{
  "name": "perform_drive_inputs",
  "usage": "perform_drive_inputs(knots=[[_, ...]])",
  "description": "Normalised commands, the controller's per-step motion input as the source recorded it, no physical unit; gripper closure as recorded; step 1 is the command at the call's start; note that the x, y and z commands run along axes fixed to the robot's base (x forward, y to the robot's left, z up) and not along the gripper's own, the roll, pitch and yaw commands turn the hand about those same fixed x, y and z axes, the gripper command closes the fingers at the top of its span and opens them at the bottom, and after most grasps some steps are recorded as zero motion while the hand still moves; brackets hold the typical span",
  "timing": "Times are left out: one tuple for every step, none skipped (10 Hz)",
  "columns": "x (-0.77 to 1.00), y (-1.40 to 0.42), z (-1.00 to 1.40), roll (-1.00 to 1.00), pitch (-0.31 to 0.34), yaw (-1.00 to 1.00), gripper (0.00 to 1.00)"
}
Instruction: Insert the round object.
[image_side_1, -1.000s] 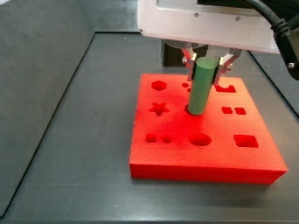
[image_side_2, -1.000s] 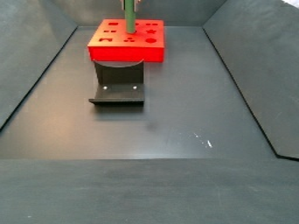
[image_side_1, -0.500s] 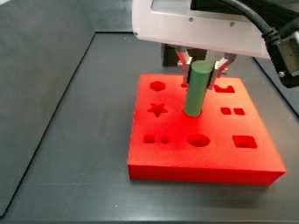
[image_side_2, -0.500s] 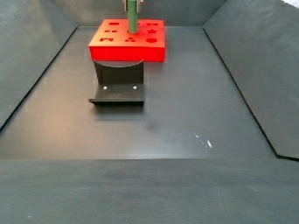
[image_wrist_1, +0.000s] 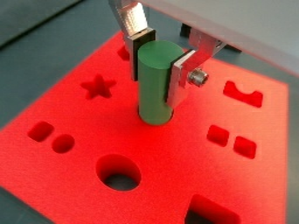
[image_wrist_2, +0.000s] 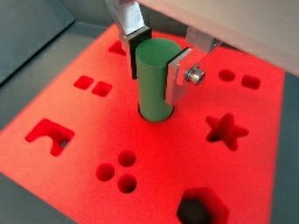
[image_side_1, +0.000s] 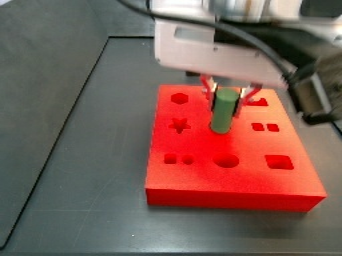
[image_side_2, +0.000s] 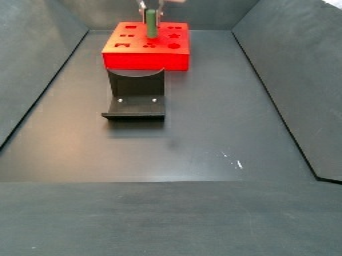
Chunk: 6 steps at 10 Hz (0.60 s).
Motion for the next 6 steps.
perform_drive_inputs(knots=[[0.12, 0.00, -0.85, 0.00, -0.066, -0.07, 1.00], [0.11, 0.00, -0.85, 0.01, -0.066, -0.06, 1.00], [0.02, 0.00, -0.75, 0.06, -0.054, -0.03, 1.00], [0.00, 0.00, -0.04, 0.00, 0.000, -0.03, 1.00], [0.00, 0.00, 0.00, 0.01, 0.000, 0.00, 1.00], [0.00, 0.00, 0.00, 0.03, 0.000, 0.00, 1.00]])
